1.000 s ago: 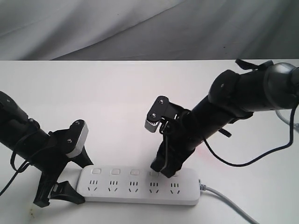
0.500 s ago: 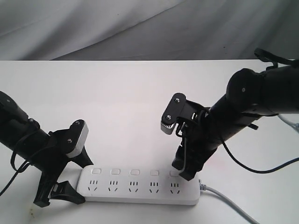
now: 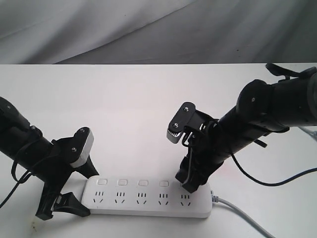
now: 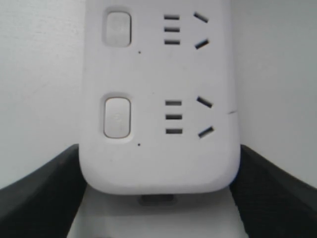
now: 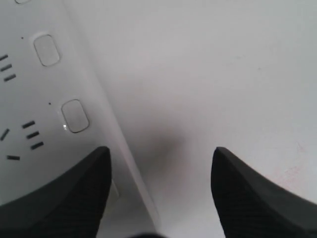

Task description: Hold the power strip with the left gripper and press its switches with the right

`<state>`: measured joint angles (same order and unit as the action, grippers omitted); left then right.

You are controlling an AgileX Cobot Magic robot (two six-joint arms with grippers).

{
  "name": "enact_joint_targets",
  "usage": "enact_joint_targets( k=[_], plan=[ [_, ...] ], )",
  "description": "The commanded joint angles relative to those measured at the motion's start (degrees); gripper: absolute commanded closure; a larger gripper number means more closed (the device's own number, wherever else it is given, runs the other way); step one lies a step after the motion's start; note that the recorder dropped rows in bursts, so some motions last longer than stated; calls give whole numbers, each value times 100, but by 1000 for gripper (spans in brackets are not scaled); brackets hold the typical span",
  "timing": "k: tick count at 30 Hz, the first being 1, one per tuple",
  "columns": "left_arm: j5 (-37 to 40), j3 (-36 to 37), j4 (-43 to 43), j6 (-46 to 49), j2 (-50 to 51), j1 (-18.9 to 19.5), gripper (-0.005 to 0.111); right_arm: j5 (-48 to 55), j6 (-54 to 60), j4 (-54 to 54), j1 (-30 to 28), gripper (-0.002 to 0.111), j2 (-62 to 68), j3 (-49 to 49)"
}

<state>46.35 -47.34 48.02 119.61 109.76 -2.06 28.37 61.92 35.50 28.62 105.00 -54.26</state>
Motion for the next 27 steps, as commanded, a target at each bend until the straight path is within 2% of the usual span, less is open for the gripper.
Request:
enact_joint_targets(
  k=[1, 19, 27],
  plan=[
    [-267, 47, -242, -60, 27, -20, 44, 99, 97, 72, -7, 53, 9, 30],
    [-267, 47, -242, -60, 27, -20, 44, 20, 97, 29, -7, 53, -473, 18],
    [-267, 47, -242, -51, 27, -20, 44, -72, 97, -61, -7, 53, 228, 298]
  ],
)
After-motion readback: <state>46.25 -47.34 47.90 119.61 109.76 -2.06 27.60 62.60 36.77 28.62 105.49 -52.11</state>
